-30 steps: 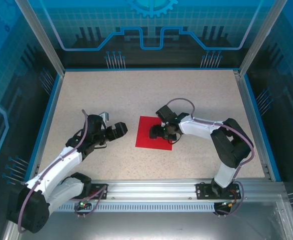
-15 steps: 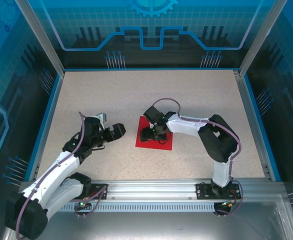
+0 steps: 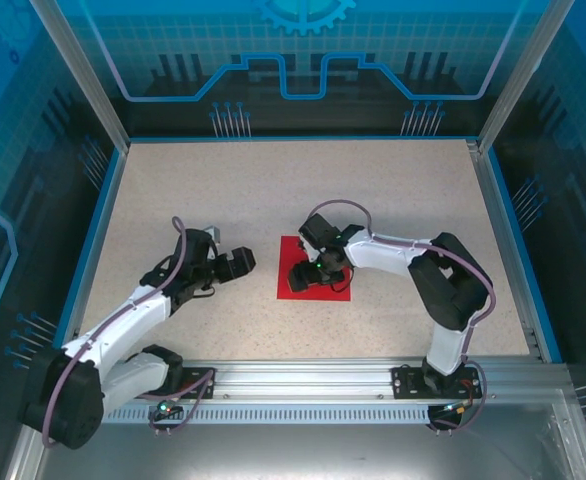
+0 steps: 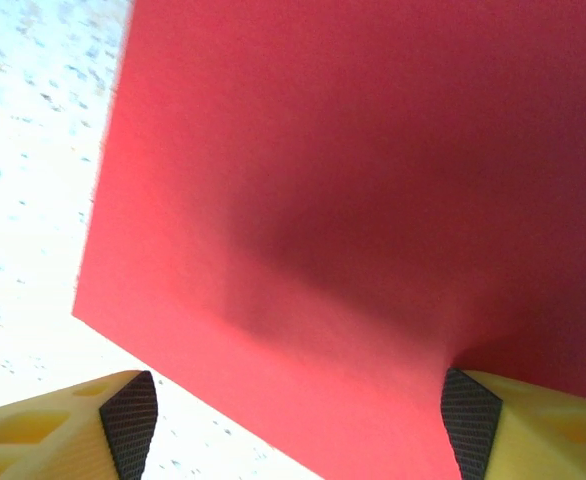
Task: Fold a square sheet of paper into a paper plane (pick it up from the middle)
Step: Rotate the square sheet of paper at the center of the table.
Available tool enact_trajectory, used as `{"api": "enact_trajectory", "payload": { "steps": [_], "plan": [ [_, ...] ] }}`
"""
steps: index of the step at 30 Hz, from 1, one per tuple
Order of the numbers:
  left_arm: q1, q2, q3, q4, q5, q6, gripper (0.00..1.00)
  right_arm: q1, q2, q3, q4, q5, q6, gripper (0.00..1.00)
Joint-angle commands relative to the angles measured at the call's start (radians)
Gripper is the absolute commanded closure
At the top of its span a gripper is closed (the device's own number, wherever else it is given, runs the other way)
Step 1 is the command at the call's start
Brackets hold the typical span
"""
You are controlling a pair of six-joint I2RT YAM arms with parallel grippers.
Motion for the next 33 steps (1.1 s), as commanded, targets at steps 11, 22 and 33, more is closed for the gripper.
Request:
{"api": "enact_trajectory", "payload": {
  "steps": [11, 22, 33],
  "plan": [
    [0.009, 0.056, 0.093, -0.007, -0.027, 0.010, 0.02, 0.015, -0.041, 0.117, -0.158, 0.296, 0.234, 0.14],
    [0.010, 0.079, 0.096, -0.023, -0.036, -0.008, 0.01, 0.050, 0.157, 0.218, -0.175, 0.247, 0.138, 0.15],
    [0.009, 0.101, 0.106, -0.038, -0.043, 0.006, 0.02, 0.073, 0.152, 0.084, -0.122, 0.195, -0.160, 0.17]
  ]
}}
